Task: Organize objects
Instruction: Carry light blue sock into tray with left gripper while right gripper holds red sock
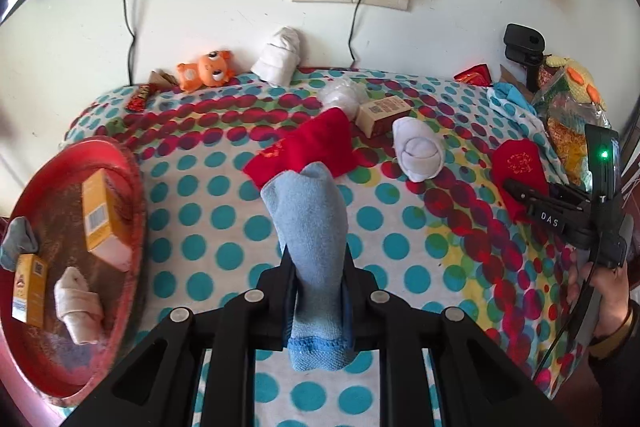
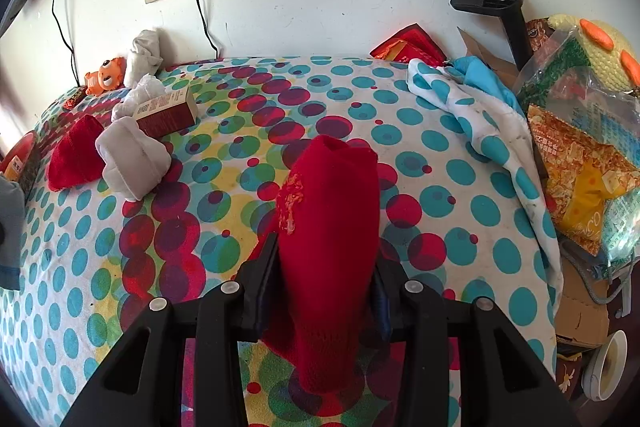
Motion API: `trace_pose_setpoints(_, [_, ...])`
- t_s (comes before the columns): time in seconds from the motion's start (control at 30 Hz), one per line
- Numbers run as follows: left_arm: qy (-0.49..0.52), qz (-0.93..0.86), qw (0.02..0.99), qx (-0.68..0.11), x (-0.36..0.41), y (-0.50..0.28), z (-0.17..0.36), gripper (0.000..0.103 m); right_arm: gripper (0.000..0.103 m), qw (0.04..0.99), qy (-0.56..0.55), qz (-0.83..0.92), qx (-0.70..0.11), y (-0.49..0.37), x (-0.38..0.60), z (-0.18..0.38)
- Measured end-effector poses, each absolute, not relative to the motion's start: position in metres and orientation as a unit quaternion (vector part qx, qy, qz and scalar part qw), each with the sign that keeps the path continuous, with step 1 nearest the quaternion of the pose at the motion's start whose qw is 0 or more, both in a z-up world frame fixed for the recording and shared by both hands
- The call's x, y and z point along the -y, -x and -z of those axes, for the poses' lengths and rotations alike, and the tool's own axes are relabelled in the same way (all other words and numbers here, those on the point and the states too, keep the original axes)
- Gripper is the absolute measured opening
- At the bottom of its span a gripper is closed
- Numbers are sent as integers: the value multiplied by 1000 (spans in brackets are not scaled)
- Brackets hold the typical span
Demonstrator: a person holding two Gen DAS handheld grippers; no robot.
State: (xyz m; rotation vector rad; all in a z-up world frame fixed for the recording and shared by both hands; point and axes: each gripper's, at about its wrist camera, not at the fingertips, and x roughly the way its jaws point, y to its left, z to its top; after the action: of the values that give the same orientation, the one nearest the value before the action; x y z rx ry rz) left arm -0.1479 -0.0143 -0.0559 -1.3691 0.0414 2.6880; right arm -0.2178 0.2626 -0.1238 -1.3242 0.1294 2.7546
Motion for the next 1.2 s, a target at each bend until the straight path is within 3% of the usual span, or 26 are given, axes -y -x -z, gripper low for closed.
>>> trace_pose_setpoints(1.2, [425,-898,-112,30,209,118,20,19,39,64,433,-898,-42,219,-260,125])
